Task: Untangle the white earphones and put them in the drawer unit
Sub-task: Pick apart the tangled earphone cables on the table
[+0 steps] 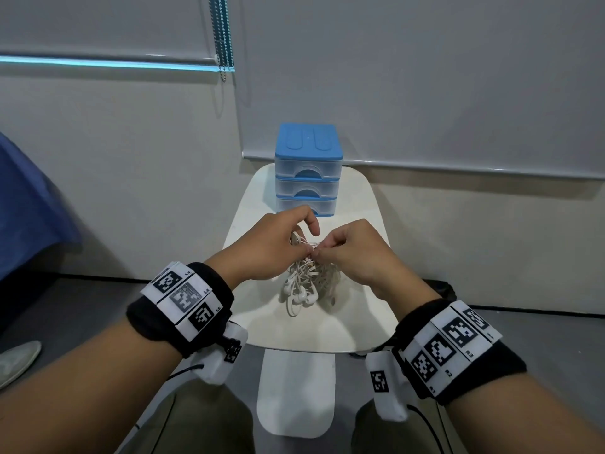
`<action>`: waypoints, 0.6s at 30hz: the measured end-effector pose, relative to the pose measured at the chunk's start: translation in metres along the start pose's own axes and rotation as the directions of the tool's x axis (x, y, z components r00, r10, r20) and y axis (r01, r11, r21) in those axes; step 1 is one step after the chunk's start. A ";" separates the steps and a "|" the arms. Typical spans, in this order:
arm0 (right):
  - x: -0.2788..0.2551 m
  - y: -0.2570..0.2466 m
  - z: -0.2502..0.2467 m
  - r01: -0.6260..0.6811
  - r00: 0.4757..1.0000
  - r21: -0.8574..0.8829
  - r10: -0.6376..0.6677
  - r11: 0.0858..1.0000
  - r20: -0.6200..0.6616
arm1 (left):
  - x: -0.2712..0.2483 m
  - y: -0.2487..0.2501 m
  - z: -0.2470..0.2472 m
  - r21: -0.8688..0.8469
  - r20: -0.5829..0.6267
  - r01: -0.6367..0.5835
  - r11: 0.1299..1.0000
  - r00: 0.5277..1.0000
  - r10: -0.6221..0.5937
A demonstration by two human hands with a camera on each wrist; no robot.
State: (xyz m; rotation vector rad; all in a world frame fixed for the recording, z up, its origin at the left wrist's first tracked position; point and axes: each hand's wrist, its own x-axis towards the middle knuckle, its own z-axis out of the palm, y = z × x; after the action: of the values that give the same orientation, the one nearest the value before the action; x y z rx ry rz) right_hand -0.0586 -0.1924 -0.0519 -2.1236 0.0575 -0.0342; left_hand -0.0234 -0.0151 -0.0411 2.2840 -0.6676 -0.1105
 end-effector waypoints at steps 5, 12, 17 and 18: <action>0.001 -0.006 0.000 -0.070 0.997 0.127 0.067 0.989 0.030 | -0.001 -0.001 0.000 -0.038 -0.007 -0.005 0.999 1.000 0.005; -0.003 -0.014 -0.008 -0.168 0.983 0.554 0.093 0.815 0.161 | -0.002 -0.001 0.003 -0.035 -0.031 -0.014 0.999 0.999 0.013; -0.002 -0.015 -0.014 -0.073 0.982 0.386 0.000 0.920 0.187 | -0.002 -0.003 0.002 -0.089 -0.016 -0.051 0.995 0.999 0.050; -0.002 -0.016 -0.015 -0.067 0.981 0.376 -0.008 0.924 0.193 | -0.002 -0.003 0.002 -0.101 0.003 -0.071 0.992 0.997 0.072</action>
State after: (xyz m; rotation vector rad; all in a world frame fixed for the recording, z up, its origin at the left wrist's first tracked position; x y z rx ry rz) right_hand -0.0606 -0.1973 -0.0305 -1.7255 -0.0298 0.1651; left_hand -0.0243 -0.0132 -0.0450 2.1610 -0.7302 -0.1152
